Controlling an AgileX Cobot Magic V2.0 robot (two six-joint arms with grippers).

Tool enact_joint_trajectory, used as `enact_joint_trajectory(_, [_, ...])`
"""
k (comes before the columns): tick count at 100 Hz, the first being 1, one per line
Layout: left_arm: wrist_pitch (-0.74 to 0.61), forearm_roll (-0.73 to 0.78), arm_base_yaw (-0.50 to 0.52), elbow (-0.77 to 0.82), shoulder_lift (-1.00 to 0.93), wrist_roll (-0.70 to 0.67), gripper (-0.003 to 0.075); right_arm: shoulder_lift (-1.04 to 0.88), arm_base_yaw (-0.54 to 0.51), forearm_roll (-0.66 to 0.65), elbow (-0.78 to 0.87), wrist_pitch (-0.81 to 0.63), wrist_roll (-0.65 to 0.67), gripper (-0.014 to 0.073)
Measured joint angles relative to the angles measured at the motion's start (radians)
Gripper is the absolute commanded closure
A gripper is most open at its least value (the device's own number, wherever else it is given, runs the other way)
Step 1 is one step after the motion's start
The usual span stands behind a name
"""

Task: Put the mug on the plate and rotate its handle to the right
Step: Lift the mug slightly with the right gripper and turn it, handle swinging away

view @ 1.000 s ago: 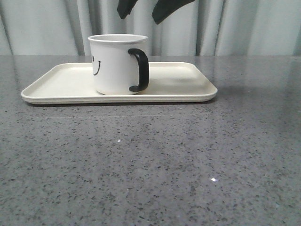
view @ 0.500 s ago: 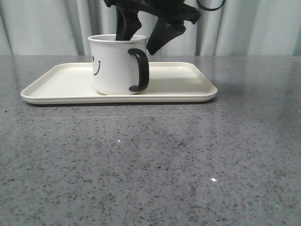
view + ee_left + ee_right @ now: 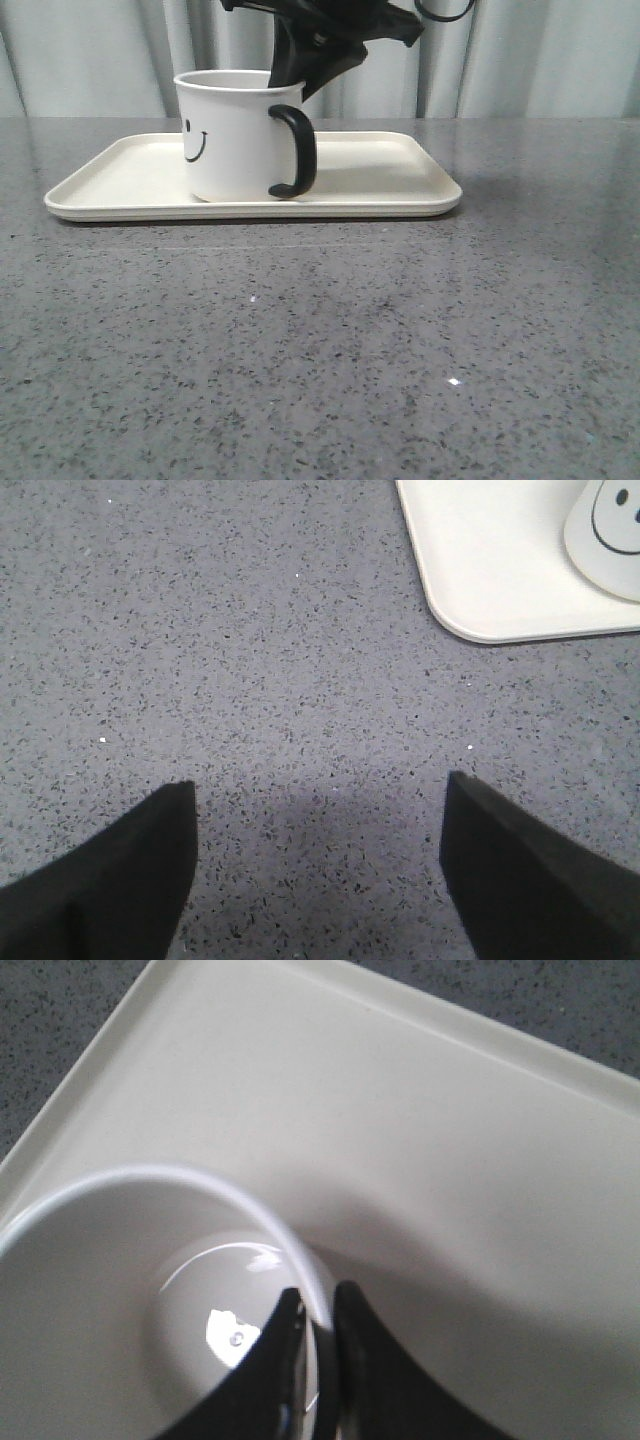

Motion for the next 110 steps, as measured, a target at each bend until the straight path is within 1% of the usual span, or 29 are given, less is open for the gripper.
enact_joint_trajectory(4, [0.0, 0.0, 0.0, 0.0, 0.0, 0.0, 0.0218, 0.0, 0.0, 0.0, 0.0, -0.002, 0.001, 0.065])
enact_joint_trajectory(23, [0.0, 0.0, 0.0, 0.0, 0.0, 0.0, 0.0218, 0.0, 0.0, 0.0, -0.015, 0.008, -0.004, 0.065])
enact_joint_trajectory(41, [0.0, 0.0, 0.0, 0.0, 0.0, 0.0, 0.0218, 0.0, 0.0, 0.0, -0.098, 0.117, -0.113, 0.0652])
enact_joint_trajectory(63, [0.0, 0.0, 0.0, 0.0, 0.0, 0.0, 0.0218, 0.026, 0.0, 0.0, -0.278, 0.28, -0.274, 0.0654])
enact_joint_trajectory(89, [0.0, 0.0, 0.0, 0.0, 0.0, 0.0, 0.0218, 0.174, 0.0, 0.0, -0.546, 0.516, -0.47, 0.0655])
enact_joint_trajectory(98, [0.0, 0.0, 0.0, 0.0, 0.0, 0.0, 0.0218, 0.225, -0.005, 0.012, -0.63, 0.545, -0.512, 0.0655])
enact_joint_trajectory(110, [0.0, 0.0, 0.0, 0.0, 0.0, 0.0, 0.0218, 0.27, -0.039, 0.075, -0.7, 0.547, -0.546, 0.0655])
